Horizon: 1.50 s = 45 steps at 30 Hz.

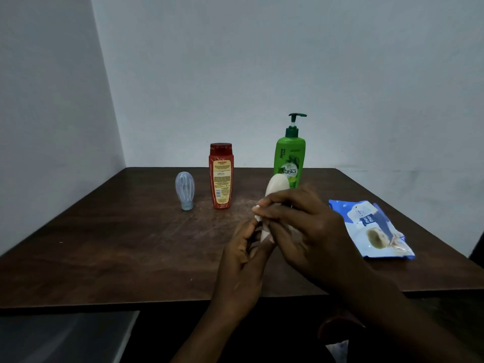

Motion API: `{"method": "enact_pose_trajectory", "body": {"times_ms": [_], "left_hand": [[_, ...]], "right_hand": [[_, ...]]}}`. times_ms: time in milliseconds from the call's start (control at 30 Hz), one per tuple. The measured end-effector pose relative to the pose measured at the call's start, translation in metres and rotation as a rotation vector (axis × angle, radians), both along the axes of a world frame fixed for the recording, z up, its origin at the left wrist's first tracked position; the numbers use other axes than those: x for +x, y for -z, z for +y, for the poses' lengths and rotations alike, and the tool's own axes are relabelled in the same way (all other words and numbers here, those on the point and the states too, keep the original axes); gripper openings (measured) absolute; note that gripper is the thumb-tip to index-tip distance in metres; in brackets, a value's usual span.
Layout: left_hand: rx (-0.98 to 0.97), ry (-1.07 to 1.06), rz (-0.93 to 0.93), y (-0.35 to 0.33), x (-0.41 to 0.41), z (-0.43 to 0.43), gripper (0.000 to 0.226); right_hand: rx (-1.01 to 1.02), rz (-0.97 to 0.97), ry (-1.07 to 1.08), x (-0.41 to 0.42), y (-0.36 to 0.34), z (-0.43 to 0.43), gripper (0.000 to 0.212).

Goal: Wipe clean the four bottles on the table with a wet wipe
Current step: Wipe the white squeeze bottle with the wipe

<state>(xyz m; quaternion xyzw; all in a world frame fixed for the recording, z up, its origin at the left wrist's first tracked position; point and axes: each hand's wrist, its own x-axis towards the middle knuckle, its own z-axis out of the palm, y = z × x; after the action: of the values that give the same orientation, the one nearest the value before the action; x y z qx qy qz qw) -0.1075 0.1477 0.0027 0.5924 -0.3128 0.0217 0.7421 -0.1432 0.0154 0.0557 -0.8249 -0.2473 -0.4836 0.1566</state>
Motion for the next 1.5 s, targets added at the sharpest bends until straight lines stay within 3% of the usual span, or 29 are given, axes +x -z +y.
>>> {"method": "enact_pose_trajectory", "body": {"times_ms": [300,533,767,1033,1300,1500], "left_hand": [[0.000,-0.088,-0.061,-0.002,0.001,0.001,0.038],[0.068,-0.170,-0.079,0.002,-0.001,0.004,0.043],[0.051,-0.219,-0.093,0.006,-0.003,0.004,0.041],[0.019,-0.256,-0.139,0.004,-0.004,0.006,0.040],[-0.003,-0.248,-0.144,0.002,-0.004,0.006,0.041],[-0.033,-0.185,0.006,0.000,-0.005,0.005,0.040]], "right_hand": [[-0.001,-0.057,0.103,0.007,-0.026,-0.001,0.021],[0.095,0.016,0.181,0.010,-0.041,0.000,0.016],[0.539,0.288,0.085,0.007,-0.053,-0.003,0.011],[1.121,0.654,-0.229,0.006,-0.048,-0.010,0.015],[1.284,0.792,-0.356,0.005,-0.031,-0.012,0.020],[1.362,0.821,-0.371,0.003,-0.001,-0.007,0.026]]}}
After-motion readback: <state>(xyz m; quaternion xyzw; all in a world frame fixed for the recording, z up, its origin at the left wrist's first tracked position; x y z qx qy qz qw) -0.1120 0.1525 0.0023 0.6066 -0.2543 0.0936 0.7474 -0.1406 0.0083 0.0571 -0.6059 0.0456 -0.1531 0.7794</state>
